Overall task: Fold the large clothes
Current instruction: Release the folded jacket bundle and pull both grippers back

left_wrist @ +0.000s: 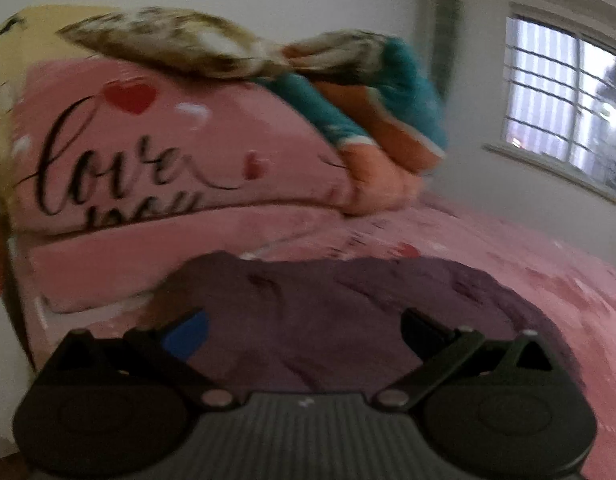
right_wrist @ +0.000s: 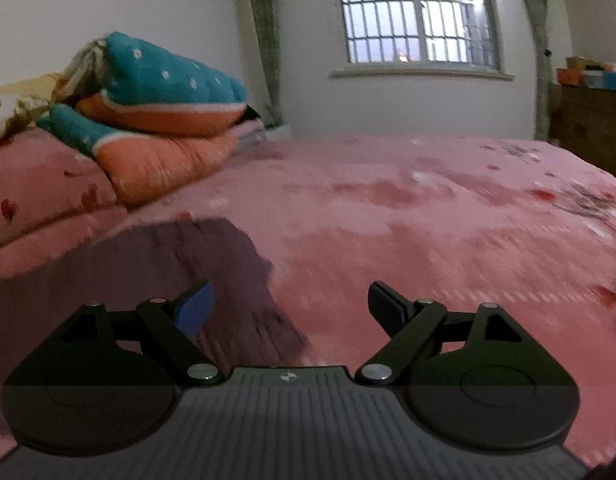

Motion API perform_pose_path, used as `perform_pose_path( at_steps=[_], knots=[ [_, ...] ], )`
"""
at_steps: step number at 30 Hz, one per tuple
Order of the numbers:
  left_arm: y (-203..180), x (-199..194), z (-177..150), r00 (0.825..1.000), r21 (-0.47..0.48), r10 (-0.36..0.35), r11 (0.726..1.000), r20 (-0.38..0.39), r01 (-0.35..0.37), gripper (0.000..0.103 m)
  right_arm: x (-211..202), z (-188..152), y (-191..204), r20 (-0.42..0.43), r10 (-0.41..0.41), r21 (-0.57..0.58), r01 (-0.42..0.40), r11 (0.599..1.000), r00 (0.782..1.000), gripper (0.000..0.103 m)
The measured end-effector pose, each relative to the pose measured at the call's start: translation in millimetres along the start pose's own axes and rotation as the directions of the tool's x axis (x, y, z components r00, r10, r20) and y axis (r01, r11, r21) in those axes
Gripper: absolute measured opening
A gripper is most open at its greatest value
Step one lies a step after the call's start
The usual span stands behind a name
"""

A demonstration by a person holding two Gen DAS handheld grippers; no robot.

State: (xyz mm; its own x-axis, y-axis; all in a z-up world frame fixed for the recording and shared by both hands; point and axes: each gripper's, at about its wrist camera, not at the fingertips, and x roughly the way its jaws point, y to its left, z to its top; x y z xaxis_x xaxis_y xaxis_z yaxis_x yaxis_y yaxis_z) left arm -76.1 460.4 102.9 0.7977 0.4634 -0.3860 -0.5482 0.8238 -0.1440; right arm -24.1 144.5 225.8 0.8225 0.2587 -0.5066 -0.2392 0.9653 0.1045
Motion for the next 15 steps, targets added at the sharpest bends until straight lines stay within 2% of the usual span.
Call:
perform_pose_path(
  at_steps=[4, 8, 10, 15],
  knots=[
    [-38, -26, -14, 0.998, 0.065, -0.062, 0.996, -0.027, 0.064, 0.102, -45, -28, -26, -0.034, -0.035, -0.011, 0.035, 0.999, 0.999, 0.103],
    [-64, -54, -28, 0.991, 0.084, -0.117, 0.989, -0.068, 0.122, 0.102, -82, -46, -48, -0.058, -0.038, 0.02, 0.04, 0.999, 0.998, 0.103],
    [-76, -73, -34, 0.986, 0.097, -0.146, 0.983, -0.076, 0.153, 0.102, -81, -52, -43, -0.059, -0.044, 0.018, 0.045, 0.999, 0.997, 0.103],
    [-96, -120, -47, 0.985, 0.18, -0.155, 0.97, -0.07, 0.165, 0.102, -109, -73, -53, -0.074, -0.027, 0.026, 0.029, 0.999, 0.997, 0.103]
  ],
)
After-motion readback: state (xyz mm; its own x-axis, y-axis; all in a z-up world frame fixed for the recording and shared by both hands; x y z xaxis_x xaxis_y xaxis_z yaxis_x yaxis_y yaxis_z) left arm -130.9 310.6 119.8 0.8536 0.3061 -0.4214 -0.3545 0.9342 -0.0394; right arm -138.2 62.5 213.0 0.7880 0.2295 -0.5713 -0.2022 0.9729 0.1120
